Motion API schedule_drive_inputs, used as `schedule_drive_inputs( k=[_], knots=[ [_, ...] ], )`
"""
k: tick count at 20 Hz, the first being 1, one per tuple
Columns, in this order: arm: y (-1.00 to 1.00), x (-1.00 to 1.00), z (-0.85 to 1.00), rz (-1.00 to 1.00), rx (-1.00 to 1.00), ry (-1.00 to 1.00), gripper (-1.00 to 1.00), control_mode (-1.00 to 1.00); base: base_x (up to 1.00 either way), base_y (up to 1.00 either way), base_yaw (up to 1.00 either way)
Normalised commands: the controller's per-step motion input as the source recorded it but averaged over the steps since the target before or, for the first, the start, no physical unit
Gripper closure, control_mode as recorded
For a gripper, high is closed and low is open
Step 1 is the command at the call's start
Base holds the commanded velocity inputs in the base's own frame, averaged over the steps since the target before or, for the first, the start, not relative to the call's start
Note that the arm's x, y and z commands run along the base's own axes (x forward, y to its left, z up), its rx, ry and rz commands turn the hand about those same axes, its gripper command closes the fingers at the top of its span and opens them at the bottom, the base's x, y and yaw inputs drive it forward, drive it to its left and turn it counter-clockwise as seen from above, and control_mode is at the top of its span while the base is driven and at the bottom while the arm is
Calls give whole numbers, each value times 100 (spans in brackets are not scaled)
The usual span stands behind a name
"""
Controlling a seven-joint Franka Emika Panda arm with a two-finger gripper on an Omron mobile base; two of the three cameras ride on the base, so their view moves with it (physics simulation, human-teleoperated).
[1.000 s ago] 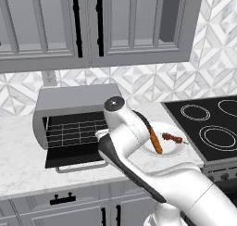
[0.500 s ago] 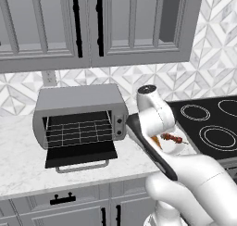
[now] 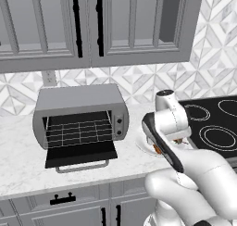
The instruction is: Pick up the kebab skewer and baguette bread, and place them inside the toaster oven. Close the toaster oven door and start by setting the timer.
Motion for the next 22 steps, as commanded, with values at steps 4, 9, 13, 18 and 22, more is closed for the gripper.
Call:
schedule_drive_inputs(
  k=[4,9,13,18,22],
  knots=[
    [0,33,-19,-3,0,7,-100,-100,0,0,0],
    [-2,46,-38,-1,2,4,-100,-100,0,0,0],
    [0,75,-10,0,8,0,-100,-100,0,0,0],
    [0,52,-35,0,8,0,-100,-100,0,0,0],
    [1,50,-29,-2,6,0,-100,-100,0,0,0]
  ],
)
